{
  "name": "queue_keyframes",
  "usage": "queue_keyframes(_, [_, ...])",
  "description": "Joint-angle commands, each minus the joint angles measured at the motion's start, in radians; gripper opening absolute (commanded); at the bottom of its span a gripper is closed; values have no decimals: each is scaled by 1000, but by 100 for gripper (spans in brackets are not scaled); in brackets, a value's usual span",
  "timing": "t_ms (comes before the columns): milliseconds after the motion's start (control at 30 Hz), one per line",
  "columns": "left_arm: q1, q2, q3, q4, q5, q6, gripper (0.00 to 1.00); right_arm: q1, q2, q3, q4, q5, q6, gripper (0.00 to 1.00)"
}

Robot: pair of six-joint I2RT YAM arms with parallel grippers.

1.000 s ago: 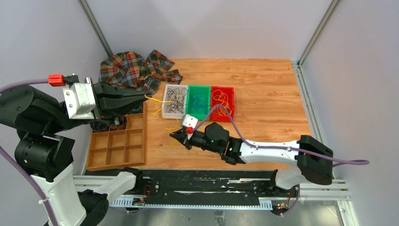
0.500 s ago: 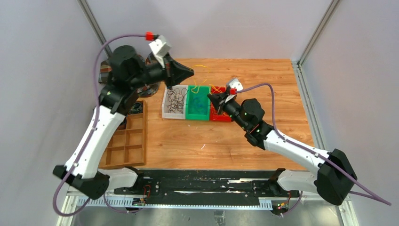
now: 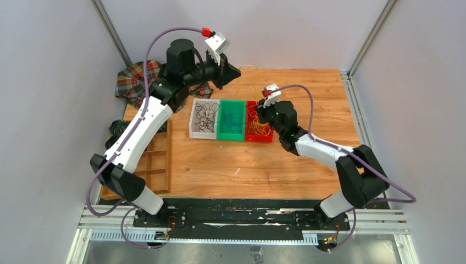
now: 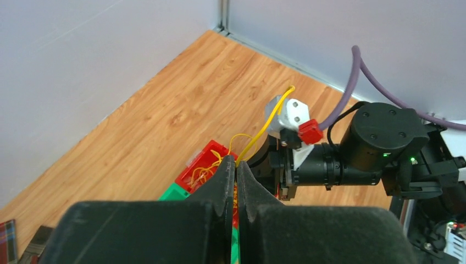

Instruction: Untangle the cables

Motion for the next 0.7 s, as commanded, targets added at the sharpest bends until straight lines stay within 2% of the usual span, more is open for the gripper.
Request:
queue_keyframes(0, [-10, 35, 35, 44, -25, 47, 1, -42, 95, 30, 25, 86, -26, 1])
queue_keyframes(67, [-10, 54, 41, 54, -27, 60, 1, -45, 137, 47, -9, 105, -26, 2])
queue_keyframes(133, [-13, 83, 67, 26, -54, 83, 1, -47, 169, 79, -88, 112, -9, 11])
queue_keyframes(233, [-17, 149, 141, -53, -105, 144, 1, -47, 165, 85, -171, 114, 52, 33])
queue_keyframes(300, [-18, 188, 175, -79, -115, 164, 1, -47, 127, 35, -155, 111, 93, 56])
queue_keyframes(333, [-19, 205, 184, -82, -117, 166, 1, -47, 102, 11, -143, 109, 109, 64])
queue_keyframes(367, [-19, 218, 187, -78, -116, 165, 1, -47, 74, -8, -135, 106, 118, 69])
queue_keyframes(567, [-40, 280, 169, -29, -105, 128, 1, -60, -136, -103, -174, 110, 157, 73])
queue_keyframes(667, [-65, 308, 184, -10, -74, 77, 1, -67, -239, -158, -187, 167, 159, 74])
